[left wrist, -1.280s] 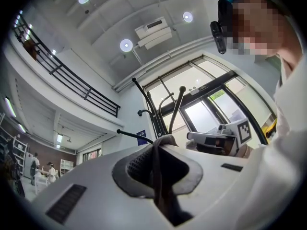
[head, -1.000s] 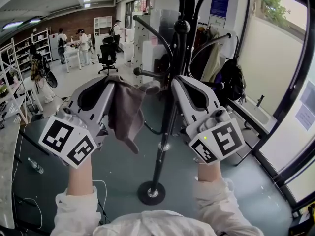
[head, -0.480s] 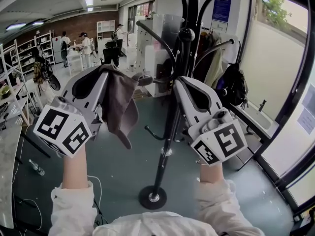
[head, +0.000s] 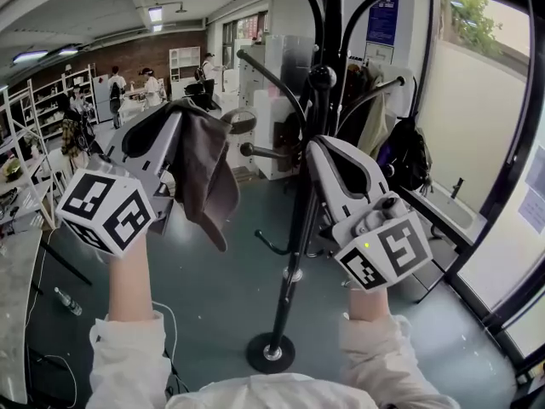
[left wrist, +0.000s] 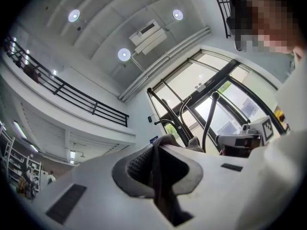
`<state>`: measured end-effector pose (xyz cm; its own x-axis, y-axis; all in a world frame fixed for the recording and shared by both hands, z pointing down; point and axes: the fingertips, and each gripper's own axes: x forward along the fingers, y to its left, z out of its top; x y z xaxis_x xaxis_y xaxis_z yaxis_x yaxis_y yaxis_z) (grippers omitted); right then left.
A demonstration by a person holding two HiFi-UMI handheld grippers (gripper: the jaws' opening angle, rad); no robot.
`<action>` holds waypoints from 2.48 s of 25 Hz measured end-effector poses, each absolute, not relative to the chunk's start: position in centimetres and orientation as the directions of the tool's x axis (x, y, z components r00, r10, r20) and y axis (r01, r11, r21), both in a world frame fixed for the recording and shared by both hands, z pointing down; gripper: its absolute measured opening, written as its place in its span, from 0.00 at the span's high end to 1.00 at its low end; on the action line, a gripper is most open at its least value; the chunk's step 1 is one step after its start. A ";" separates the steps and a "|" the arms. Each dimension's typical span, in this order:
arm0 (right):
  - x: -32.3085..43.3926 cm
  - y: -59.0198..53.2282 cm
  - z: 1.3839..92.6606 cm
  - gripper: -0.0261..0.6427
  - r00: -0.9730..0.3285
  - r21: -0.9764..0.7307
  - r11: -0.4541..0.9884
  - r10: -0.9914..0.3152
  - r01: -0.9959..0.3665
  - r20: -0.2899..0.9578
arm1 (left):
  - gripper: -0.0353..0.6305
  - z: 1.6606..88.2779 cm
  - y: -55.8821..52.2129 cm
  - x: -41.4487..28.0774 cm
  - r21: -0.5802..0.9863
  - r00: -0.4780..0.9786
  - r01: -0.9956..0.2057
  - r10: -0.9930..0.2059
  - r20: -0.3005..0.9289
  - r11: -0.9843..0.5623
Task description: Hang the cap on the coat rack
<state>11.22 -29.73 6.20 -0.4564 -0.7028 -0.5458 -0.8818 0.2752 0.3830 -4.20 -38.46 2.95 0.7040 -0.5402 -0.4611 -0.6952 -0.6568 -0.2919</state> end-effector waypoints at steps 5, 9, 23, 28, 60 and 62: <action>11.0 -29.5 5.7 0.95 -0.460 0.392 0.269 -0.687 -0.880 -0.563 | 0.90 1.5 -39.5 -4.4 -0.288 0.701 -0.687 -0.503 -0.505 -0.667; 11.4 -29.7 4.5 0.95 -0.443 0.379 0.253 -0.675 -0.890 -0.590 | 0.90 -0.4 -39.9 -4.0 -0.295 0.701 -0.688 -0.502 -0.507 -0.663; 11.3 -28.4 2.7 0.95 -0.451 0.386 0.249 -0.634 -0.888 -0.628 | 0.90 -5.4 -40.0 -3.4 -0.316 0.706 -0.668 -0.438 -0.556 -0.674; 10.3 -28.4 2.8 0.95 -0.475 0.391 0.280 -0.628 -0.877 -0.616 | 0.90 -7.6 -39.9 -3.5 -0.321 0.702 -0.670 -0.432 -0.565 -0.669; 7.2 -30.0 4.7 0.95 -0.606 0.426 0.434 -0.628 -0.794 -0.489 | 0.90 -18.1 -43.7 -5.0 -0.282 0.631 -0.745 -0.499 -0.594 -0.605; 7.1 -30.0 4.7 0.95 -0.606 0.424 0.436 -0.630 -0.794 -0.486 | 0.90 -17.9 -44.5 -4.7 -0.262 0.644 -0.729 -0.505 -0.575 -0.632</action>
